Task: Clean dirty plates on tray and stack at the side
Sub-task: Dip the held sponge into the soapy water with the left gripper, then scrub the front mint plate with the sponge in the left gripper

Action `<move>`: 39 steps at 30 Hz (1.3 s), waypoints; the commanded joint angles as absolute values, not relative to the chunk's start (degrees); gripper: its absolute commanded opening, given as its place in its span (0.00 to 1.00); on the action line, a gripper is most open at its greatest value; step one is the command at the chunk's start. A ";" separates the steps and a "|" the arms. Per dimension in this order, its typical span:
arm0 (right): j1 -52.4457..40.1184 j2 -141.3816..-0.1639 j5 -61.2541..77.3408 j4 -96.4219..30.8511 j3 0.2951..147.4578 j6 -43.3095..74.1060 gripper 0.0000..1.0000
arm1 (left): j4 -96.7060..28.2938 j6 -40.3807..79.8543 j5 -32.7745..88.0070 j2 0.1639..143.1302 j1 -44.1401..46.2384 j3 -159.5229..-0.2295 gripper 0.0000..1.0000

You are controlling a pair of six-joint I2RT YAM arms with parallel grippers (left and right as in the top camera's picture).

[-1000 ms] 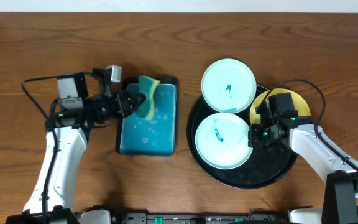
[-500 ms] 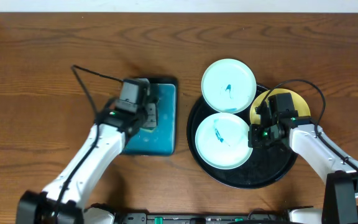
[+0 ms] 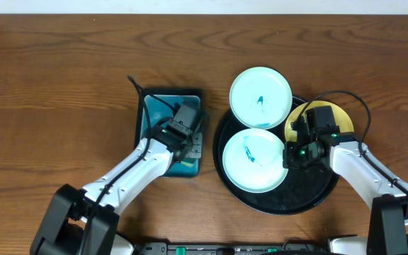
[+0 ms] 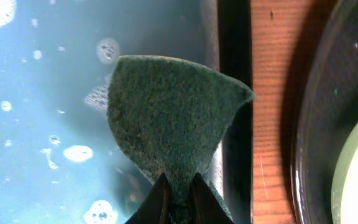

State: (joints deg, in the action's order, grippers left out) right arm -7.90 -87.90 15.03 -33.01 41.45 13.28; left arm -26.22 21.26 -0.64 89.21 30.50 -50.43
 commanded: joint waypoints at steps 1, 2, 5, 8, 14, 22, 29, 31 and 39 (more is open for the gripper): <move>-8.40 -88.18 14.41 -33.19 41.30 14.35 0.01 | -26.83 22.61 -0.47 89.38 32.97 -50.57 0.07; -8.40 -88.18 14.41 -33.19 41.30 14.35 0.01 | -27.00 23.27 -0.47 89.38 33.23 -50.57 0.07; -8.40 -88.18 14.39 -33.19 41.30 14.35 0.01 | -28.12 23.46 -0.51 89.23 33.56 -50.57 0.07; -8.40 -88.18 14.39 -33.19 41.30 14.35 0.01 | -28.21 23.42 -2.28 88.14 33.52 -50.63 0.07; -8.40 -88.18 14.41 -33.19 41.30 14.35 0.01 | -28.71 22.57 -5.82 80.16 33.50 -54.11 0.07; -8.40 -88.18 14.44 -33.19 41.30 14.35 0.01 | -27.92 22.13 5.19 78.35 33.56 -61.65 0.07; -8.40 -88.18 14.44 -33.21 41.30 14.37 0.01 | -23.46 23.27 11.03 86.63 36.67 -65.17 0.07; -8.40 -88.18 14.44 -33.39 41.30 14.37 0.01 | -21.63 23.27 12.73 89.25 38.96 -65.17 0.07; -8.40 -88.18 14.41 -33.87 41.30 14.35 0.01 | -18.26 23.40 12.88 98.91 48.77 -65.17 0.08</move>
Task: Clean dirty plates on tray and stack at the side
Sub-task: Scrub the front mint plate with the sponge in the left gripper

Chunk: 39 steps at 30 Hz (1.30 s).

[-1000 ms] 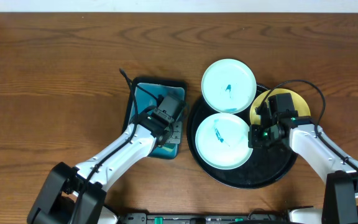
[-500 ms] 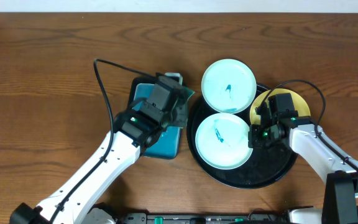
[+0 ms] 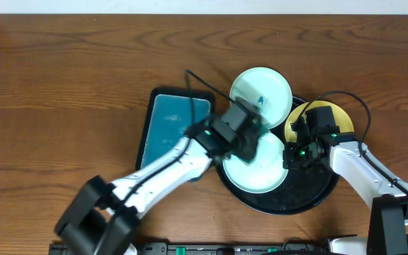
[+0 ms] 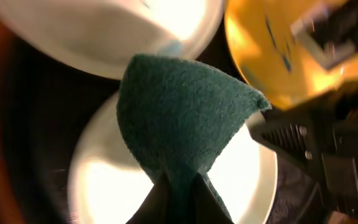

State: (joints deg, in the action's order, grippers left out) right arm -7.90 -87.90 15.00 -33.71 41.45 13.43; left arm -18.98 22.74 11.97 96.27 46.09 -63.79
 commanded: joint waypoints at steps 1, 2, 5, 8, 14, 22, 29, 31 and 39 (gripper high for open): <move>-8.40 -88.18 14.41 -33.87 41.30 14.35 0.01 | -18.28 23.75 12.86 99.50 49.41 -65.17 0.07; -8.40 -88.18 14.41 -33.91 41.30 14.35 0.01 | -18.28 23.99 12.88 100.20 50.19 -65.14 0.07; -8.40 -88.18 14.41 -34.02 41.30 14.35 0.01 | -18.06 24.14 12.86 101.62 51.57 -65.12 0.07; -8.40 -88.18 14.44 -34.09 41.30 14.35 0.01 | -16.95 24.34 12.36 104.64 52.82 -65.01 0.07; -8.40 -88.18 14.44 -34.30 41.30 14.35 0.01 | -16.82 24.34 1.56 109.14 52.73 -65.01 0.07; -8.40 -88.18 14.41 -34.87 41.30 14.35 0.01 | -17.34 24.49 -5.45 110.69 48.38 -65.04 0.07; -8.40 -88.18 14.41 -35.79 41.30 14.33 0.01 | -22.26 31.51 -0.12 110.69 45.36 -65.01 0.07; -8.40 -88.18 14.39 -36.01 41.30 14.33 0.01 | -24.23 31.92 6.02 110.69 45.82 -65.01 0.07; -8.40 -88.18 14.41 -36.21 41.30 14.35 0.01 | -26.94 24.10 21.47 110.69 51.92 -65.01 0.07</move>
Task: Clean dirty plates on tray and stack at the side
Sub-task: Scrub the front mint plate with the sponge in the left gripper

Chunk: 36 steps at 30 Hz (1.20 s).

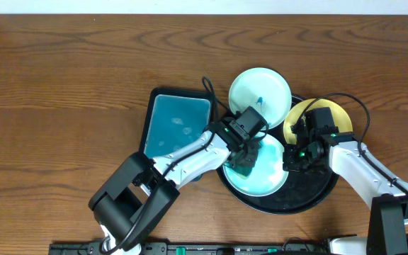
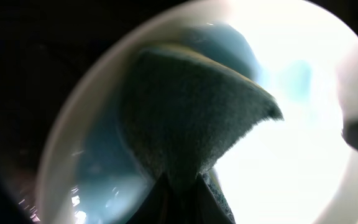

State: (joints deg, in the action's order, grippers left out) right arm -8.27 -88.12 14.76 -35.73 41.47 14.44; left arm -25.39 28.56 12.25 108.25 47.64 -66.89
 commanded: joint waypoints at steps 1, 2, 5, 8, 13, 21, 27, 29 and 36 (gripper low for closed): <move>-8.40 -88.18 14.41 -36.23 41.30 14.35 0.01 | -26.76 22.98 21.47 110.69 53.04 -65.01 0.08; -8.40 -88.18 14.41 -36.23 41.30 14.35 0.01 | -26.59 22.02 21.47 110.69 54.00 -65.01 0.07; -8.40 -88.18 14.41 -36.27 41.30 14.35 0.01 | -25.58 19.86 21.41 110.69 56.97 -65.01 0.07; -8.40 -88.18 14.41 -36.45 41.30 14.35 0.01 | -23.92 19.53 18.00 110.69 57.56 -65.01 0.07; -8.40 -88.18 14.41 -36.51 41.30 14.35 0.01 | -19.00 21.71 2.87 110.69 53.65 -65.04 0.07; -8.40 -88.18 14.39 -36.60 41.30 14.35 0.01 | -19.53 21.71 -0.93 110.69 44.47 -65.08 0.07; -8.40 -88.18 14.41 -36.64 41.30 14.35 0.01 | -27.09 29.93 -0.40 110.69 41.41 -65.08 0.07; -8.40 -88.18 14.41 -36.67 41.30 14.35 0.01 | -31.42 33.30 3.79 110.69 41.76 -65.08 0.08; -8.40 -88.18 14.41 -36.67 41.30 14.35 0.01 | -33.45 26.98 26.09 110.69 45.10 -65.06 0.08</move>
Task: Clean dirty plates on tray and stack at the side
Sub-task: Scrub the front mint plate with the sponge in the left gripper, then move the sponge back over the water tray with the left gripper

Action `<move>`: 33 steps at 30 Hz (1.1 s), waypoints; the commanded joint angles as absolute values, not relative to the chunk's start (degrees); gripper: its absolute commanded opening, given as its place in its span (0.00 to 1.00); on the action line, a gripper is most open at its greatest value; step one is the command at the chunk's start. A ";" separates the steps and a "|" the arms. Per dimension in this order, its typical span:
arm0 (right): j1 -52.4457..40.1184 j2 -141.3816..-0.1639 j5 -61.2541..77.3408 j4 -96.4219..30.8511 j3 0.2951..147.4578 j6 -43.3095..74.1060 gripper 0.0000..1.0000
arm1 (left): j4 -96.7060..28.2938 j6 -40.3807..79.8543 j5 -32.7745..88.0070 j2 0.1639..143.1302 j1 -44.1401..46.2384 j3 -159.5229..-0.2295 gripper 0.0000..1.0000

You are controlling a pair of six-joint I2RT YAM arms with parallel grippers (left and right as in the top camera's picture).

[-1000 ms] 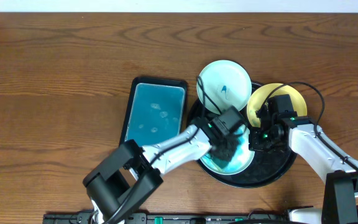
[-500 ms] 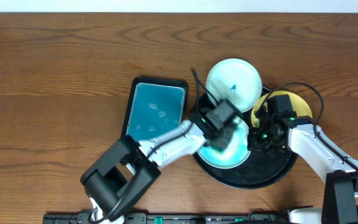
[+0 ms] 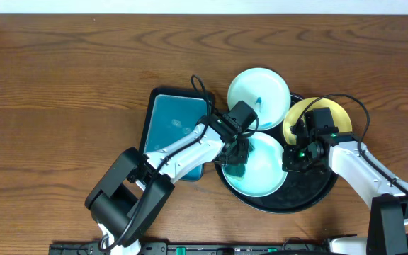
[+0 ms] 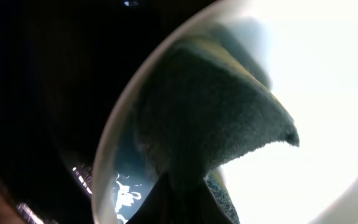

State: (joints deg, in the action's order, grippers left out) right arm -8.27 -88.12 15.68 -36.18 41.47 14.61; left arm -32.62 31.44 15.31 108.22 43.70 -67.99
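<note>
My left gripper point(image 3: 235, 164) is shut on a dark green scouring sponge point(image 4: 210, 118), which presses on the left inner side of the near white plate point(image 3: 257, 164) on the round black tray point(image 3: 310, 198). Soapy blue water shows at that plate's rim point(image 4: 120, 186). A second white plate point(image 3: 259, 88) with a blue smear leans over the tray's far edge. A yellow plate point(image 3: 295, 117) lies at the tray's right. My right gripper point(image 3: 289, 157) sits at the near plate's right rim, under its black body; its jaws are hidden.
A teal basin of soapy water point(image 3: 172, 131) stands on the wooden table point(image 3: 62, 85) just left of the tray. My left arm crosses over its near right corner. Cables loop above both wrists.
The sponge in my left gripper has shifted a little left and toward the near edge on the near white plate. The right arm has not moved.
My left gripper first held the sponge in the soapy basin. Then it carried it over the tray above the plates. After that the sponge was down on the near white plate, and now it is further left on that plate. My right gripper stayed at the plate's right rim.
</note>
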 commanded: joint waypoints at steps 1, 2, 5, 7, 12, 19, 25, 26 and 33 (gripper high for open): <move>-8.40 -88.18 14.39 -36.67 41.30 14.35 0.01 | -32.62 25.41 28.18 110.69 45.58 -65.08 0.08; -8.40 -88.18 14.41 -36.69 41.30 14.35 0.01 | -31.83 24.01 29.85 110.69 46.04 -65.06 0.07; -8.40 -88.18 14.41 -36.71 41.30 14.35 0.01 | -29.19 19.75 32.40 110.69 47.68 -65.06 0.07; -8.40 -88.18 14.39 -36.91 41.30 14.33 0.01 | -28.16 18.09 32.36 110.69 47.99 -65.08 0.07; -8.40 -88.18 14.39 -37.06 41.30 14.33 0.01 | -27.09 17.37 27.24 109.84 45.60 -65.47 0.07; -8.40 -88.18 14.41 -37.06 41.30 14.35 0.01 | -27.51 15.44 18.35 95.79 37.41 -66.15 0.08; -8.40 -88.18 14.39 -36.75 41.28 14.33 0.22 | -32.95 15.46 16.23 86.52 32.69 -66.15 0.07; -8.40 -88.18 14.41 -36.67 41.25 14.35 0.22 | -35.00 15.49 13.26 85.34 31.14 -66.15 0.07; -9.06 -88.18 15.14 -32.27 37.69 14.33 0.10 | -41.08 15.51 6.76 85.84 19.33 -63.61 0.07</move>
